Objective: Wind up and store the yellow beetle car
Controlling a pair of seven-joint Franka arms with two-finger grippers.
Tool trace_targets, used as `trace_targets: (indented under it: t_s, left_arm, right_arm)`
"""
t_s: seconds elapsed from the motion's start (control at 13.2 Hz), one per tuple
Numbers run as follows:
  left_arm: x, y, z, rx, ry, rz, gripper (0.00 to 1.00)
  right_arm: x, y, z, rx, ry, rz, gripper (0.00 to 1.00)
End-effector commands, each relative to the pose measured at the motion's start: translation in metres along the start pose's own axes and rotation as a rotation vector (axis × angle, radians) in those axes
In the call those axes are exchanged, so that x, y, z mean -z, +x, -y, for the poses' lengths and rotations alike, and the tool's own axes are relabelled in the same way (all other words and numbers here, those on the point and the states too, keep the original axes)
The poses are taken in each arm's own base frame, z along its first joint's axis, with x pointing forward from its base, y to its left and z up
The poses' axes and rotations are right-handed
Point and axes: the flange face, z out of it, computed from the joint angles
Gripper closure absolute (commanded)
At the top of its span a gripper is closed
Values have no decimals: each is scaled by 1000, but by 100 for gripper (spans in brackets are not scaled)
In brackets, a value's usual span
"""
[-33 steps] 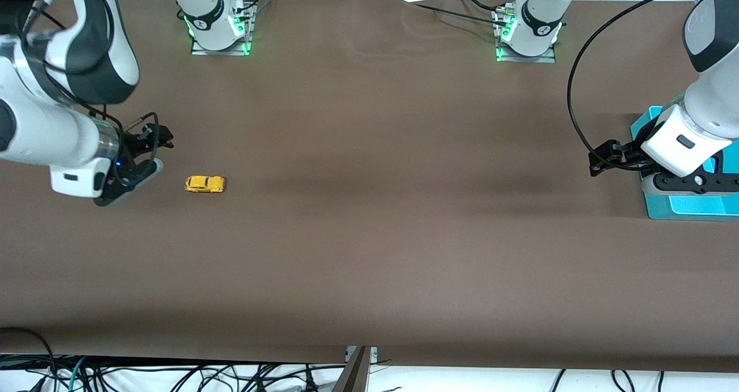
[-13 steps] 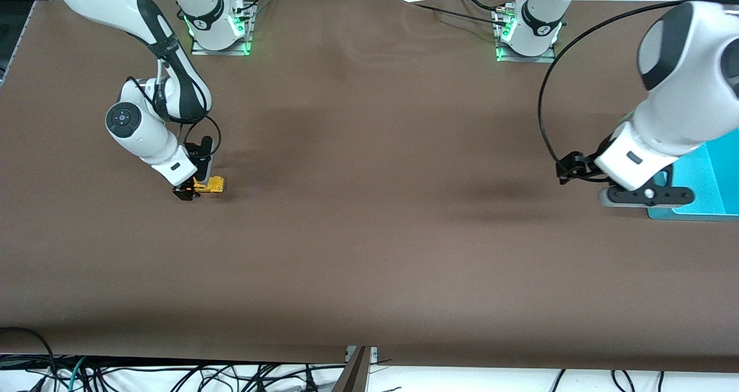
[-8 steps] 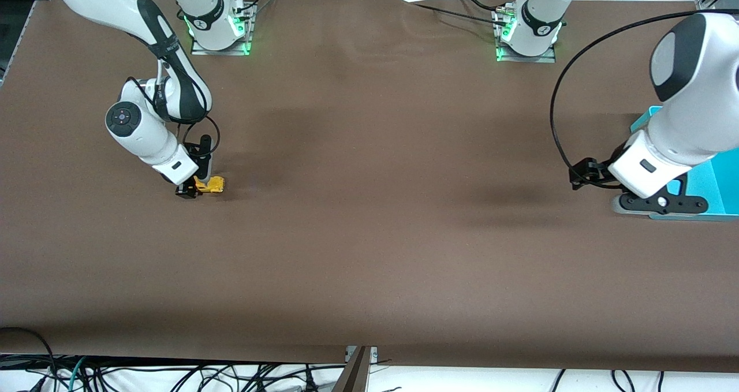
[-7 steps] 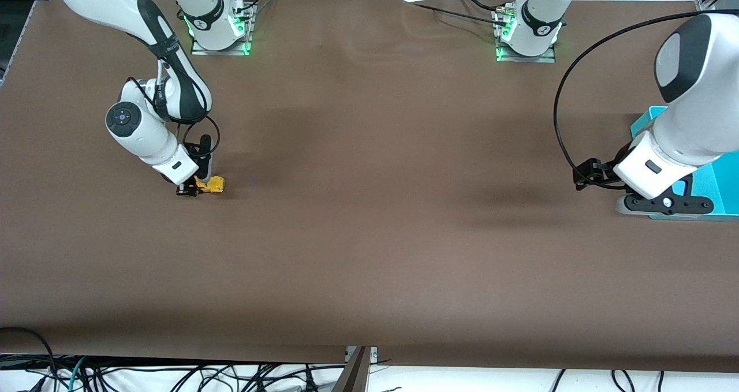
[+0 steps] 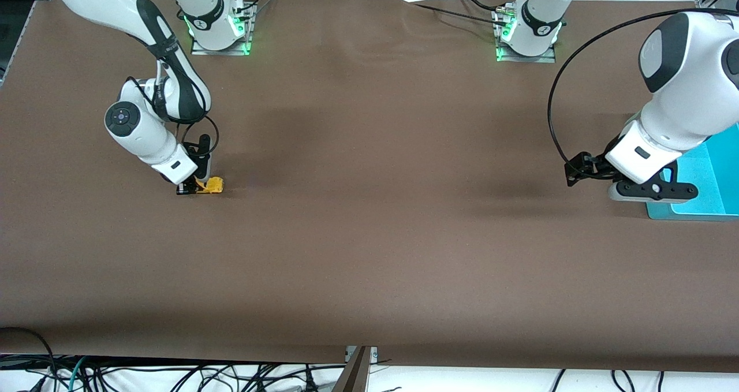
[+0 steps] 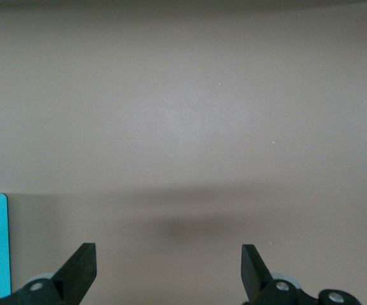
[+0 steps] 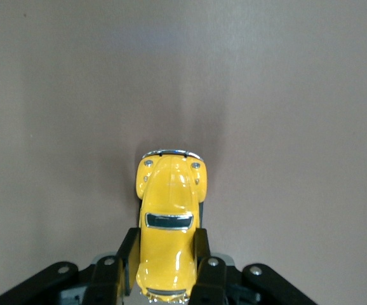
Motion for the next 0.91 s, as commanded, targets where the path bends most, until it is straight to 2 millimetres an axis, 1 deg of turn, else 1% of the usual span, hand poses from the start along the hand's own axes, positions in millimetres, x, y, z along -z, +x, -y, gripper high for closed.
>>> trace_targets:
  t_s: [0.0,0.08,0.15,0.23,0.3,0.38,0.45,0.53,0.61,0.68,0.76,0.83]
  left_arm:
    - [14,-6,0,-17,-16,-15,0]
    - [18,-5,-3,-25,-16,-16,0]
    - [20,-5,-3,-92,12,-20,0]
    - [31,-1,-9,-210,54,-45,0]
    - [39,7,0,-208,54,-54,0]
    - [40,9,3,-188,15,-44,0]
    - [38,10,5,-172,-8,-38,0]
    - [38,10,9,-168,3,-37,0]
    - [40,11,10,-165,-4,-39,0]
    - [55,15,18,-153,-1,-68,0]
    - [64,15,19,-156,6,-69,0]
    - [68,14,20,-155,9,-57,0]
  right_arm:
    - [-27,-41,13,-13,29,6,80]
    - [-29,-64,14,-6,17,8,80]
    - [-31,-88,15,0,14,11,80]
    - [-31,-110,18,-6,13,14,80]
    - [-34,-126,21,-6,12,15,79]
    - [-37,-142,23,-8,9,17,79]
    - [-40,-151,26,-16,13,17,79]
    - [-42,-156,26,-20,15,17,79]
    - [-42,-156,26,-18,15,17,79]
    - [-42,-155,26,-17,14,16,77]
    - [-41,-154,25,-17,11,15,64]
    - [-40,-153,22,-16,6,15,26]
